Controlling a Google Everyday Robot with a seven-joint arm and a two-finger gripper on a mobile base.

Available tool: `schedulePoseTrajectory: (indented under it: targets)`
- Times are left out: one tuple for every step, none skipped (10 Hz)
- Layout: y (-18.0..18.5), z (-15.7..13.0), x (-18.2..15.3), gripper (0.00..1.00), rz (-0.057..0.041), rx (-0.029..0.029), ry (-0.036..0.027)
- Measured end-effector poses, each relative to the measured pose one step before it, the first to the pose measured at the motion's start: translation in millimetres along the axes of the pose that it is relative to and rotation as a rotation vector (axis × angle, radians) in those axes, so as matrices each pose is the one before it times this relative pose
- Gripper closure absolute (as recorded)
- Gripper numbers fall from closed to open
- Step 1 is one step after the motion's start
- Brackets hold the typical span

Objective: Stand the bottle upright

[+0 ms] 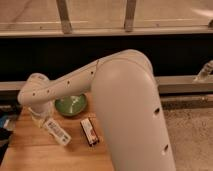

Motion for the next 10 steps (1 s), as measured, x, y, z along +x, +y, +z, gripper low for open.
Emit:
schedulePoseTrajectory:
  targets:
    - [-5.83, -9.40, -6.84, 0.98, -0.01052, 0.01068, -0.01689]
    - [-2.73, -4.25, -4.16, 0.98, -0.00733, 0.00216, -0.01293]
    - [-4.43, -2.11, -3.41, 0.98, -0.00451, -0.00179, -0.01816]
    - [-7.76, -1.23, -2.42, 0.98, -0.00044, -0.01756, -0.04162]
    - [-9.40, -1.12, -3.87, 0.98, 0.00202, -0.02216, -0.05568]
    - [-2.09, 0.28, -3.22, 0.98, 0.00033, -0.01874, -0.02437]
    - [-1.41, -0.41, -3.81, 0.98, -0.00365, -0.01118, -0.01877]
    - [-1.35, -0.43, -2.96, 0.98, -0.00203, -0.00994, -0.01629]
    - [-1.07, -2.54, -2.64, 0.98, -0.00145, -0.00419, -0.01650]
    - [-1.40, -3.24, -2.67, 0.98, -0.00316, 0.00208, -0.01059]
